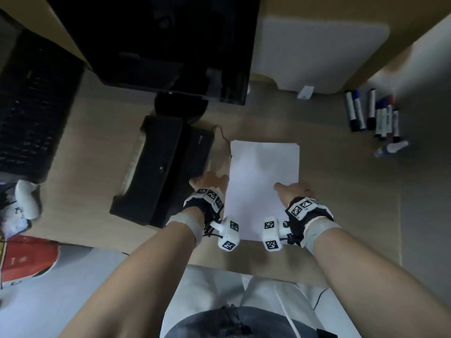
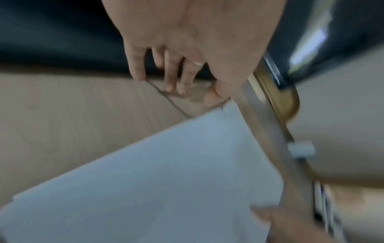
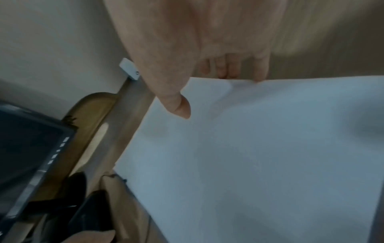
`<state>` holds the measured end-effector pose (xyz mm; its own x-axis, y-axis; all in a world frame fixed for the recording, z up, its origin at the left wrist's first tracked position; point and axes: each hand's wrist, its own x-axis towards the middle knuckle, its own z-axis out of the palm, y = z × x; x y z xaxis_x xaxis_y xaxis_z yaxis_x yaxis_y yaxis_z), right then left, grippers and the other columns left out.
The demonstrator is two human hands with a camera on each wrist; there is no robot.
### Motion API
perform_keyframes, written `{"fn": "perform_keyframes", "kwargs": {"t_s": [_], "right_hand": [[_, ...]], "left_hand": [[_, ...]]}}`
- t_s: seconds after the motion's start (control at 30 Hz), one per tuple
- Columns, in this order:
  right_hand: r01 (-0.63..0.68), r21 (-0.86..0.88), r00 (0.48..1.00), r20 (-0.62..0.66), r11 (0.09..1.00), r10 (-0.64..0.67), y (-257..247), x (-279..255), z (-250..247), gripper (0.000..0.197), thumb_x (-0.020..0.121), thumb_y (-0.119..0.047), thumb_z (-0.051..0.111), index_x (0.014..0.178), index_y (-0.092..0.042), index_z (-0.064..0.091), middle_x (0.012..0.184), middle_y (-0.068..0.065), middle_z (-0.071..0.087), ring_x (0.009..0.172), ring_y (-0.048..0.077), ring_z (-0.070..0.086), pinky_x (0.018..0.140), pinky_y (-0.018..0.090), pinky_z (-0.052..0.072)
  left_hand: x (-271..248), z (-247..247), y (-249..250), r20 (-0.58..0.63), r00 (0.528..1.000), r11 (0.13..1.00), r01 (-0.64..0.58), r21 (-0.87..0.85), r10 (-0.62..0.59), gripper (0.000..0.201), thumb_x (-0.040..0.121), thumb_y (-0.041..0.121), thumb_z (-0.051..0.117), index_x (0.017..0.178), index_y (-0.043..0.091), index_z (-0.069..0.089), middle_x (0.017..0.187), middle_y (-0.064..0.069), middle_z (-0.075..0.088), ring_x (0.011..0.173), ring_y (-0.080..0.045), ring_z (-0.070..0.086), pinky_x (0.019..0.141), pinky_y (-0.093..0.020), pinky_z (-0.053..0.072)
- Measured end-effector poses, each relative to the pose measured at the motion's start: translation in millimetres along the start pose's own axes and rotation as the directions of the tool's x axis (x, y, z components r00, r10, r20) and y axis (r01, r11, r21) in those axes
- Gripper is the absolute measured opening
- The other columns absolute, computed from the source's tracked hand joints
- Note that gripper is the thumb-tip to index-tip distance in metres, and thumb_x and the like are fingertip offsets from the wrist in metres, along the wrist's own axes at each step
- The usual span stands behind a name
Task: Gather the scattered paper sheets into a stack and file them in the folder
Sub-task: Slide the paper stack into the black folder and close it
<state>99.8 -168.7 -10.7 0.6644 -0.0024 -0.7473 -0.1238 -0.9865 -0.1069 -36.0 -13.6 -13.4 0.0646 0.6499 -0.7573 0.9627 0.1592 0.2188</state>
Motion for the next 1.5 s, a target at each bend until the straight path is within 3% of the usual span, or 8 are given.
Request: {"fn": "perform_keyframes", "kwargs": {"t_s": [0.13,0.3,0.6,0.67,0.77,1.27,1.37,1.5], "right_hand": [[-0.038,0.040,0.997,0.068,0.998,0.036,10.0,18.6,6.1,0.090,0.054,-0.067,0.052,0.121,-0.007,0.052,0.114,0.012,0.055,0.103,0.032,0.056,0.091,0.048,0.047],[-0.007,0.130,0.987,0.161,0.992,-0.014,4.1,15.7,-14.2,0.050,0.067,-0.063,0.059,0.069,-0.013,0.052,0.076,0.005,0.061,0.074,0.028,0.064,0.083,0.042,0.054],[0.031,0.115,0.954,0.294,0.993,-0.064,-8.0,13.5,-30.1,0.041,0.084,-0.042,0.062,0.104,-0.008,0.049,0.083,0.008,0.055,0.065,0.023,0.054,0.058,0.029,0.043],[0.020,0.119,0.956,0.289,0.993,-0.054,-4.2,18.5,-31.5,0.040,0.082,-0.043,0.064,0.103,-0.013,0.049,0.083,0.007,0.056,0.068,0.025,0.054,0.071,0.033,0.050],[-0.001,0.136,0.951,0.305,0.991,-0.041,-3.7,15.1,-30.1,0.047,0.075,-0.043,0.068,0.106,-0.010,0.054,0.080,0.005,0.054,0.074,0.027,0.056,0.088,0.040,0.051],[0.005,0.132,0.966,0.256,0.991,-0.039,-11.6,13.4,-20.4,0.033,0.070,-0.039,0.071,0.074,-0.010,0.056,0.072,0.006,0.060,0.072,0.027,0.062,0.081,0.039,0.056],[0.003,0.169,0.978,0.205,0.986,-0.038,-9.3,11.5,-19.3,0.034,0.072,-0.041,0.073,0.075,-0.011,0.057,0.069,0.003,0.058,0.060,0.022,0.057,0.057,0.027,0.048],[0.067,0.255,0.973,0.199,0.965,-0.120,-2.6,22.8,-6.7,0.045,0.055,-0.051,0.076,0.080,-0.017,0.061,0.080,0.002,0.069,0.073,0.027,0.067,0.075,0.040,0.057]], "left_hand": [[-8.2,32.4,0.5,0.121,0.992,0.999,-0.027,0.044,0.022,0.057,0.082,0.043,0.051,0.130,0.013,0.052,0.133,-0.013,0.052,0.112,-0.030,0.051,0.095,-0.040,0.044],[-8.2,53.4,9.9,0.255,0.961,0.994,0.106,0.015,-0.106,0.110,0.055,0.058,0.052,0.147,0.006,0.025,0.150,-0.017,0.030,0.134,-0.037,0.036,0.110,-0.047,0.035],[0.7,53.4,-0.1,0.224,0.957,0.968,0.215,-0.128,-0.183,0.120,0.034,0.054,0.064,0.142,0.016,0.027,0.136,-0.013,0.039,0.113,-0.036,0.050,0.092,-0.048,0.047],[2.3,55.2,-0.3,0.213,0.957,0.967,0.224,-0.120,-0.195,0.128,0.025,0.054,0.062,0.141,0.011,0.030,0.135,-0.014,0.044,0.111,-0.036,0.053,0.092,-0.051,0.048],[-9.3,48.7,4.0,0.221,0.958,0.970,0.213,-0.115,-0.184,0.118,0.037,0.053,0.063,0.140,0.009,0.028,0.134,-0.015,0.042,0.111,-0.036,0.052,0.094,-0.049,0.047],[44.7,73.7,-18.0,0.258,0.946,0.973,0.220,-0.074,-0.195,0.129,0.023,0.053,0.063,0.142,0.012,0.032,0.138,-0.013,0.046,0.112,-0.039,0.055,0.093,-0.052,0.046],[21.4,59.3,-9.8,0.259,0.949,0.976,0.204,-0.075,-0.178,0.121,0.044,0.048,0.063,0.148,0.005,0.018,0.146,-0.017,0.031,0.127,-0.039,0.043,0.102,-0.052,0.041],[12.4,56.9,-4.6,0.275,0.943,0.982,0.187,0.029,-0.188,0.098,0.080,0.034,0.057,0.149,-0.002,-0.003,0.153,-0.019,0.011,0.138,-0.037,0.022,0.112,-0.045,0.028]]}}
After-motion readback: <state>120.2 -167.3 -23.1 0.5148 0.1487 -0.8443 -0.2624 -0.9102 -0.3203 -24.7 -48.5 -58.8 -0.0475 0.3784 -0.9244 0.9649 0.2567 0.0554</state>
